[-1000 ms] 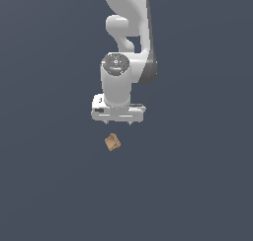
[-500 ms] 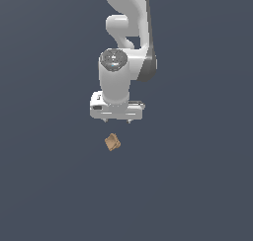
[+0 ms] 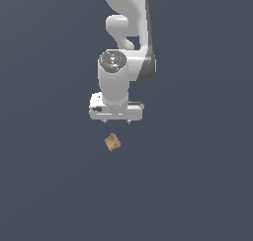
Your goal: Pick up the object and move it to a goal position.
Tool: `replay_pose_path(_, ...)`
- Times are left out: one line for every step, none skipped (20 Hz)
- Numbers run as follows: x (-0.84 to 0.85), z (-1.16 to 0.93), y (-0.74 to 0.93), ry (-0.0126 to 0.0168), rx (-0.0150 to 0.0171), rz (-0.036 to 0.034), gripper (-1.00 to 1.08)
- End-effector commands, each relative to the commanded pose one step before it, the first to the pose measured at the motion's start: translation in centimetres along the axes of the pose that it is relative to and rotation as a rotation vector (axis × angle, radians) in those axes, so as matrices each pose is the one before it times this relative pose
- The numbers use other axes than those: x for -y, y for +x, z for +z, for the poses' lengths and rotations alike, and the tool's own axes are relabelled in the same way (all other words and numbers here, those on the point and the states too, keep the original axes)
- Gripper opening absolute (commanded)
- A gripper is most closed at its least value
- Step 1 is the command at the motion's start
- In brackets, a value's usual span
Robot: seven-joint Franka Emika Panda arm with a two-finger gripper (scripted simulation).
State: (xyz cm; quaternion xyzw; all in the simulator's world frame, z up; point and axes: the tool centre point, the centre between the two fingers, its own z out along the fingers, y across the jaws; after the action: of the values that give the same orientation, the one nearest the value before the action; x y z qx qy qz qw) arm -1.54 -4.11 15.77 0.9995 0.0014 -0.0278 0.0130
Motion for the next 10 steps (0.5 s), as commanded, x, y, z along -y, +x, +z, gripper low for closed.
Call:
replay_pose_path(-0.145,0.338,0.192,0.00031,-0.00216,-0.02352,1.0)
replay_pose_path(-0.07,0.172,0.103,0.00016,-0.00133,-0.01239,1.0)
replay_pose_path(-0.078,0.187,0.11,0.0002,-0.00146,-0.01357,1.0)
replay_pose_path(-0.089,0.203,0.117,0.00025,-0.0016,-0.01477,1.0)
replay_pose_path(-0.097,0.221,0.124,0.00029,-0.00175,-0.01599,1.0)
replay_pose_path(-0.106,0.24,0.13,0.00032,-0.00191,-0.01725,1.0)
replay_pose_path(-0.116,0.259,0.136,0.00036,-0.00208,-0.0185,1.0)
replay_pose_path(-0.126,0.277,0.14,0.00041,-0.00225,-0.01974,1.0)
replay_pose_path(-0.136,0.296,0.144,0.00046,-0.00243,-0.02098,1.0)
replay_pose_path(-0.148,0.315,0.147,0.00051,-0.00262,-0.02221,1.0)
